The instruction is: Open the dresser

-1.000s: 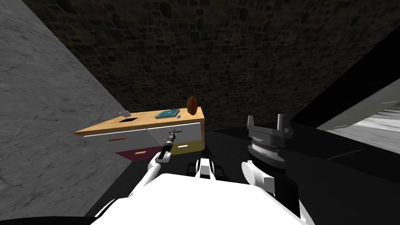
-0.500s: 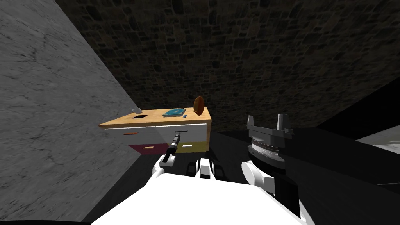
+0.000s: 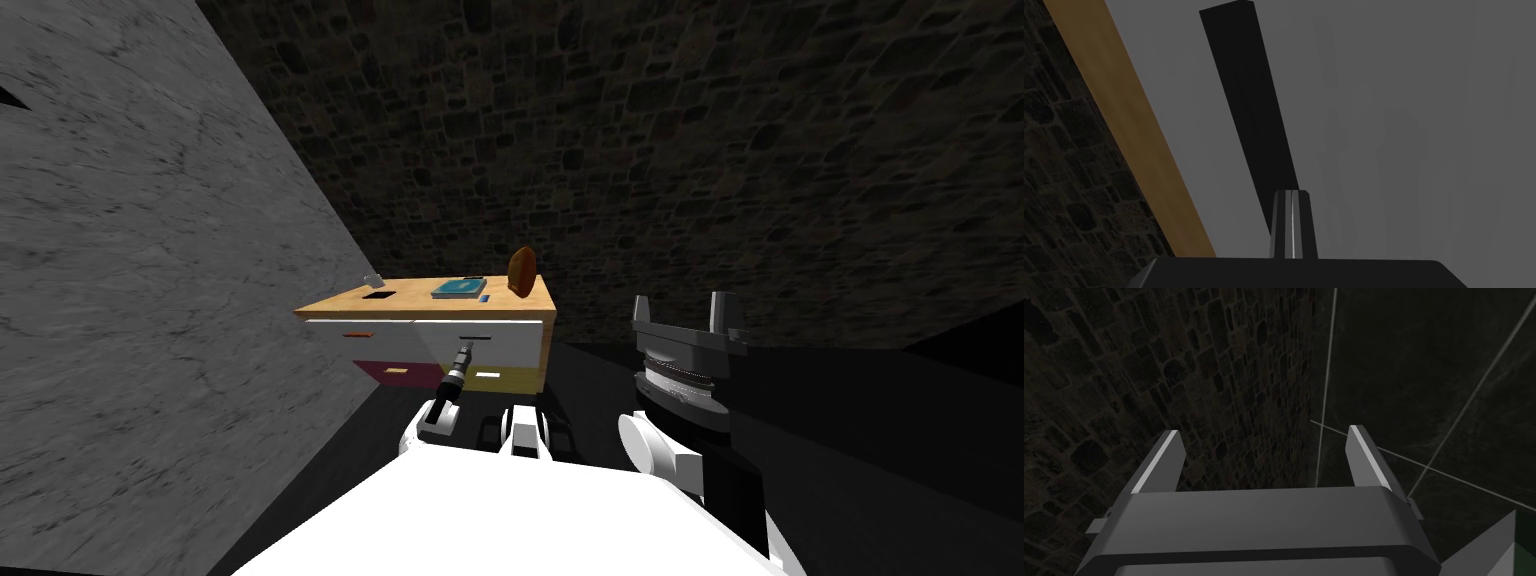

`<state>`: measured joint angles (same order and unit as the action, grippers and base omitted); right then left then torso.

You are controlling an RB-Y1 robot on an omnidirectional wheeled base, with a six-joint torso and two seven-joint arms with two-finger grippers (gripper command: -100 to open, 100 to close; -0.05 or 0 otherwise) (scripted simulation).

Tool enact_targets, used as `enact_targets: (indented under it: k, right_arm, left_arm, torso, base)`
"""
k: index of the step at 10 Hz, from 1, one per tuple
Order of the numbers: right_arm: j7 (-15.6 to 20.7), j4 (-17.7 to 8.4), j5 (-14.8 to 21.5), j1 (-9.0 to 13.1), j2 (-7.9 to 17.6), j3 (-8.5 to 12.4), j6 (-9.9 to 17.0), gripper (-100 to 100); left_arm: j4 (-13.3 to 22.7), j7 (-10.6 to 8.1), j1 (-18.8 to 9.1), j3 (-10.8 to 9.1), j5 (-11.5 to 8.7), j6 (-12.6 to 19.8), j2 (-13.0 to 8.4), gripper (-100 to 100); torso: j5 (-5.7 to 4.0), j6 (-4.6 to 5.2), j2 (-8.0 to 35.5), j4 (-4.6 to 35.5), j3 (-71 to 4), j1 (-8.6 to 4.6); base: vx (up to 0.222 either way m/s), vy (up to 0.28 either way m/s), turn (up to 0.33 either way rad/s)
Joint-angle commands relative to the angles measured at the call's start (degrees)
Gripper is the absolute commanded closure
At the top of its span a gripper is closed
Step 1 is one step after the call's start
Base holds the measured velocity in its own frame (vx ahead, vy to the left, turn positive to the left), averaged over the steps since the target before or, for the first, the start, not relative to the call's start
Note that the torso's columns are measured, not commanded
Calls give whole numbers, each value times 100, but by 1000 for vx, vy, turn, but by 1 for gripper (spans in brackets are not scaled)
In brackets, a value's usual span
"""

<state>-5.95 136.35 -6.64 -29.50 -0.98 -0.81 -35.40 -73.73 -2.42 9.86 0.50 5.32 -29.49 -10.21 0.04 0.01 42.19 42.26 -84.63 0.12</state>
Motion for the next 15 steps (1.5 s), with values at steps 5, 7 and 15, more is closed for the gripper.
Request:
enact_targets:
  k: [5, 7, 15]
  right_arm:
    - [0, 0, 0, 2, -1, -1, 0, 0]
    - [0, 0, 0, 2, -1, -1, 0, 0]
    - [0, 0, 0, 2, -1, -1, 0, 0]
  left_arm:
    - [-485, 202, 254, 305, 153, 202, 307, -100]
    - [-565, 175, 231, 293, 146, 359, 270, -100]
    - [-782, 104, 172, 260, 128, 782, 169, 100]
  torso:
    - [-7, 1, 22, 6, 14, -23]
    - [-4, -1, 14, 4, 9, -12]
    - [-4, -1, 9, 3, 6, -13]
  base:
    - [31, 34, 62]
    - [-5, 5, 3]
    - [-3, 4, 3]
